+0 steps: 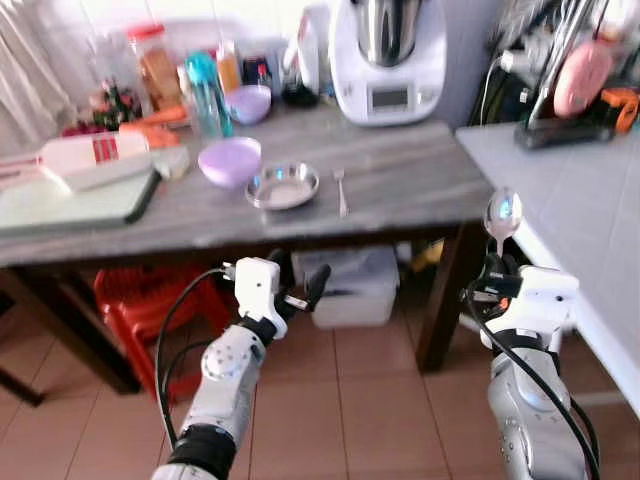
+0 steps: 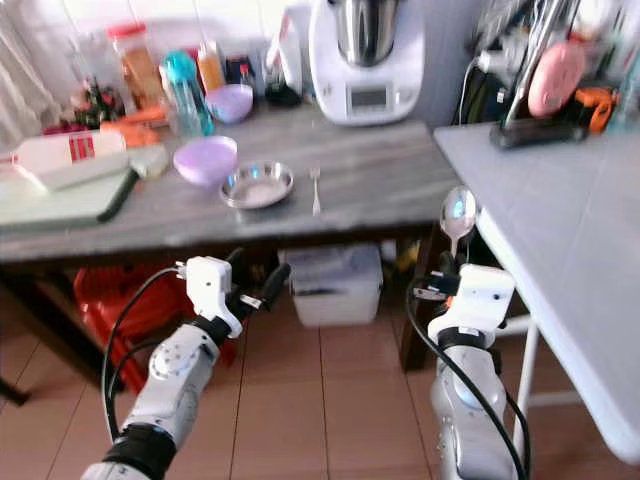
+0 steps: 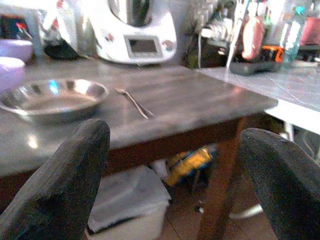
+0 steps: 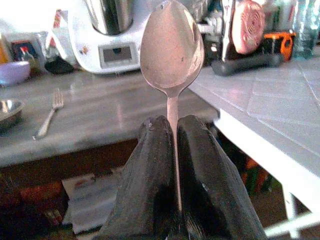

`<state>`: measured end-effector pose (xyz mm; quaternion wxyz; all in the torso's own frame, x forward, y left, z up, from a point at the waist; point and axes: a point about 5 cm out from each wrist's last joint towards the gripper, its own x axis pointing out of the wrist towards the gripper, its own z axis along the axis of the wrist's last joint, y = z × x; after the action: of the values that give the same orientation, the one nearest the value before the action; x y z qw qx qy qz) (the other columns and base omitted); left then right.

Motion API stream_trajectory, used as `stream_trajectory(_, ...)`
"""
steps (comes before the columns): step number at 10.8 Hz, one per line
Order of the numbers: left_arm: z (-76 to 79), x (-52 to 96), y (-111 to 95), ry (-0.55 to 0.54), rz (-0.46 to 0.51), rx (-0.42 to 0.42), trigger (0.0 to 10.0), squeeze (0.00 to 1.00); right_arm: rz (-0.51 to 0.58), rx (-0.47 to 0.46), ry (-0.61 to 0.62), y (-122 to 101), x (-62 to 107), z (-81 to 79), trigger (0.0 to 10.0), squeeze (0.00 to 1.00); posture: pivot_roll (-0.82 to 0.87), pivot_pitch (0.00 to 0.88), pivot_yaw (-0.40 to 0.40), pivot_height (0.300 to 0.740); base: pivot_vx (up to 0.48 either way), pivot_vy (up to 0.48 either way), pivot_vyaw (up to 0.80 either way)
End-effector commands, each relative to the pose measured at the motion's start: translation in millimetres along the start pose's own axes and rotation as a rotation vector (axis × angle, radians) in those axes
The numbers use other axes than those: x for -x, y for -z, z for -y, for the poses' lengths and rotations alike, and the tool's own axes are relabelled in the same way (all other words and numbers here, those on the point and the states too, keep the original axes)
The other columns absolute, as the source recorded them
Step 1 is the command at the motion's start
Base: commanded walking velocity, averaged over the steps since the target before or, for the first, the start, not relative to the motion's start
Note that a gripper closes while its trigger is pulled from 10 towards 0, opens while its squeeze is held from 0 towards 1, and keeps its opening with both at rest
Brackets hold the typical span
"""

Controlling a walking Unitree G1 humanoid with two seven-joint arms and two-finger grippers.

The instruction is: Setting the table

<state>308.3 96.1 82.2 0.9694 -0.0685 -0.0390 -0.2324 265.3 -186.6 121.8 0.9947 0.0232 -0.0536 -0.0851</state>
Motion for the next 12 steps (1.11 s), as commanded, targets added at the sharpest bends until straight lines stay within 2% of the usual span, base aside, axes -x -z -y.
stream_trajectory(1, -11.8, 3.5, -2.5, -0.030, -0.003, -0.023, 10.0, 0.00, 0.027, -0.015, -0.026, -5.4, -2.0, -10.8, 10.0, 0.00, -0.12, 0.000, 0.062, 0.740, 0.337, 0.000, 0.00)
stream_trajectory(2, -11.9, 3.8, -2.2, -0.030, -0.005, -0.024, 10.0, 0.00, 0.026, -0.014, -0.026, -5.1, -1.9, -11.2, 10.0, 0.00, -0.12, 0.000, 0.061, 0.740, 0.337, 0.000, 0.49)
stream_trajectory(12, -13.8, 5.8, -4.6, -0.029, 0.007, -0.031, 10.0, 0.00, 0.030, -0.014, -0.024, -4.5, -3.5, -11.5, 10.0, 0.00, -0.11, 0.000, 0.057, 0.740, 0.332, 0.000, 0.00)
